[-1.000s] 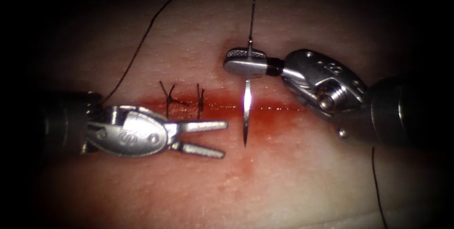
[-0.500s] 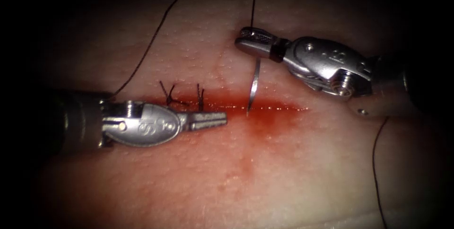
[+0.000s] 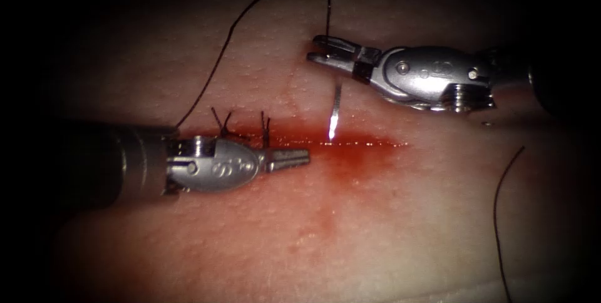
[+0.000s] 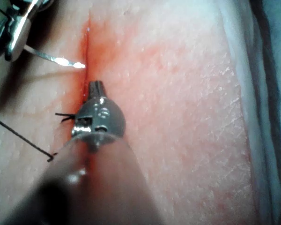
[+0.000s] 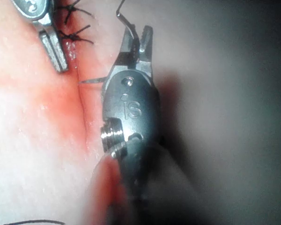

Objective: Wound Closure
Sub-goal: Pierce the top of the incision using the needle in the right gripper.

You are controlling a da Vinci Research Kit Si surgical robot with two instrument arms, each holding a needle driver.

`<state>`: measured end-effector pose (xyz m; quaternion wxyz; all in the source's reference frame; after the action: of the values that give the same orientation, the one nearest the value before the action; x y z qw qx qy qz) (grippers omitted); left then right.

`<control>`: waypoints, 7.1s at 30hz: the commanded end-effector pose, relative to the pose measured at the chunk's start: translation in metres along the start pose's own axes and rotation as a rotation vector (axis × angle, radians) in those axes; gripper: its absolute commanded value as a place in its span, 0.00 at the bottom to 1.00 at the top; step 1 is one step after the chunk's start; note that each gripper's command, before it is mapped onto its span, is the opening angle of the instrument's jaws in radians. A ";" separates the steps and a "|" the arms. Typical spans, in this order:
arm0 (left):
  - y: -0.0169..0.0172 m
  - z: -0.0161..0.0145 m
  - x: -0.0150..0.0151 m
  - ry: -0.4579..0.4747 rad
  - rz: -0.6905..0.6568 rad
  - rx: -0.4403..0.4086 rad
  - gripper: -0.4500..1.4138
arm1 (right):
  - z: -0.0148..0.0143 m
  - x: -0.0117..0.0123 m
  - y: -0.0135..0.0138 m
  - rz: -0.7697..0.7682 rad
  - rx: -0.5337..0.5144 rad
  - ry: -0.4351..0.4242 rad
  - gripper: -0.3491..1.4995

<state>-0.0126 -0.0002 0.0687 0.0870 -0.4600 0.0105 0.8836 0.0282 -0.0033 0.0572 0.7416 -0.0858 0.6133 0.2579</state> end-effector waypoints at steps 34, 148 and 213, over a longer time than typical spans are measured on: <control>0.0022 -0.0005 0.0006 -0.046 -0.020 -0.012 0.12 | 0.0034 -0.0013 -0.0010 -0.270 0.026 0.085 0.00; 0.0027 -0.0004 -0.0016 -0.067 -0.061 -0.006 0.09 | 0.0042 -0.0058 -0.0001 0.295 0.087 0.098 0.00; 0.0026 -0.0010 -0.0015 -0.067 -0.064 -0.009 0.09 | 0.0019 -0.0073 -0.0017 0.676 -0.055 -0.094 0.84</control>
<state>-0.0108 -0.0031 0.0686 0.1135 -0.4301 -0.0115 0.8955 0.0291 -0.0059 0.0637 0.6394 0.1151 0.5640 0.5097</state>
